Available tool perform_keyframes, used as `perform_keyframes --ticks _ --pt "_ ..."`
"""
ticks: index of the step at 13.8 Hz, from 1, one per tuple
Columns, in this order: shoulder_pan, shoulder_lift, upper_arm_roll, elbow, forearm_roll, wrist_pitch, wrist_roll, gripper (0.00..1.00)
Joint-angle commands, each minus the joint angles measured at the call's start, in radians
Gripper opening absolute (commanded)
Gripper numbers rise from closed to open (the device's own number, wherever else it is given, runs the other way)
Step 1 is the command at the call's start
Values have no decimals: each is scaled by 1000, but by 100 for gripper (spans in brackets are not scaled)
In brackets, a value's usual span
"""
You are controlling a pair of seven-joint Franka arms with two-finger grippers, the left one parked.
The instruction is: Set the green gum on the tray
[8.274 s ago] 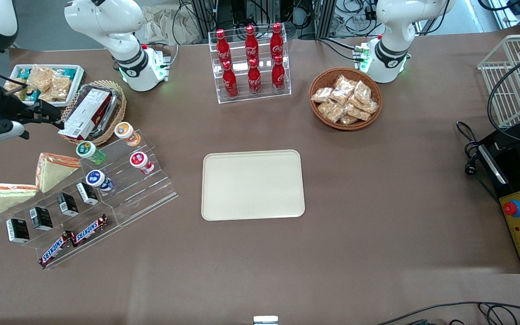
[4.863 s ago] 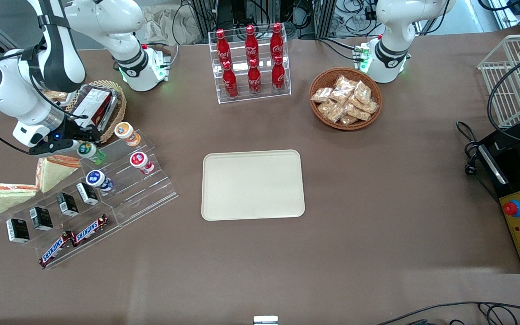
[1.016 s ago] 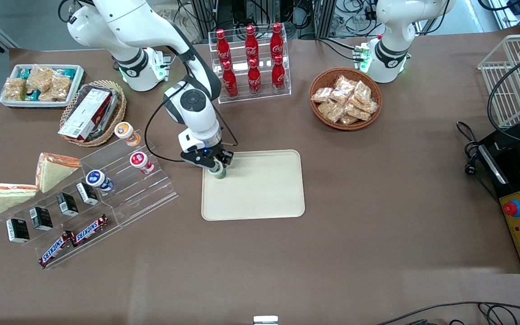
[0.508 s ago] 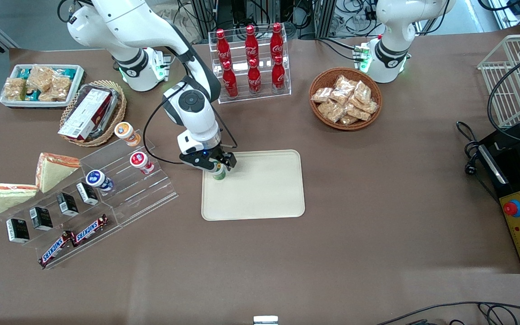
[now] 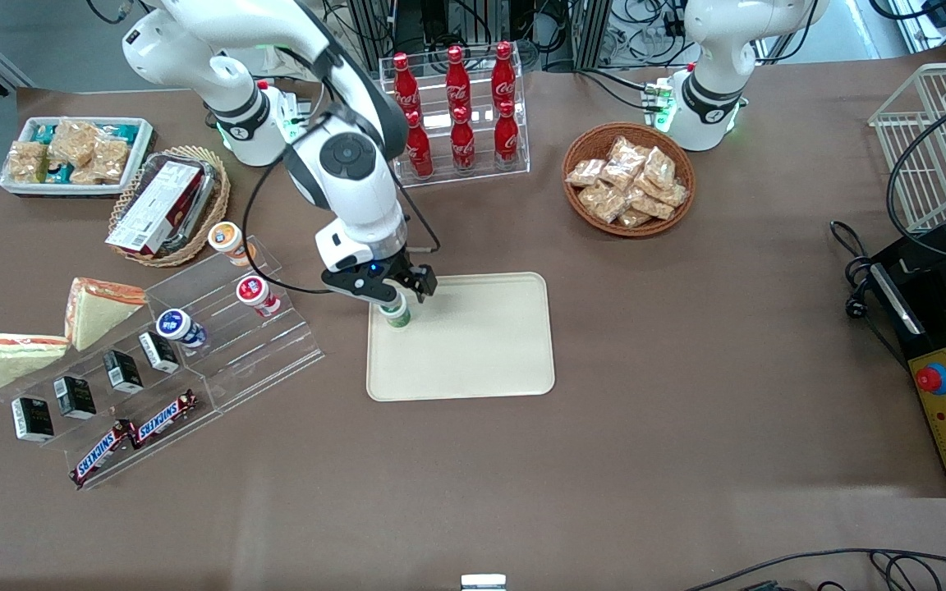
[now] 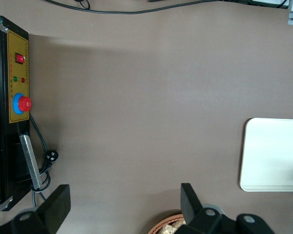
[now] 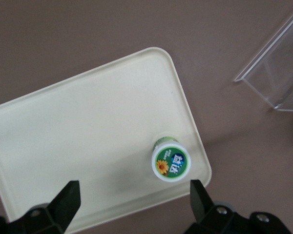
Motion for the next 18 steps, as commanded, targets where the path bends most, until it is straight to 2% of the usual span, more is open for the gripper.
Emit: perform_keyframes --ticks 1,2,4,6,8,10,14,18 --pt "-54 -13 15 203 -4 -275 -120 100" --pt "-84 -13 36 282 -2 -370 -175 100" --pt "-207 -19 119 379 -2 -496 -269 100" --pt "-403 -71 247 384 -2 -514 -387 100" --pt "-607 -99 361 382 -2 -521 -578 100" --pt "-663 -124 325 381 -1 -533 -784 100" --pt "-670 -144 138 381 1 -558 -982 100" --pt "-729 -142 105 385 21 -563 -1079 100"
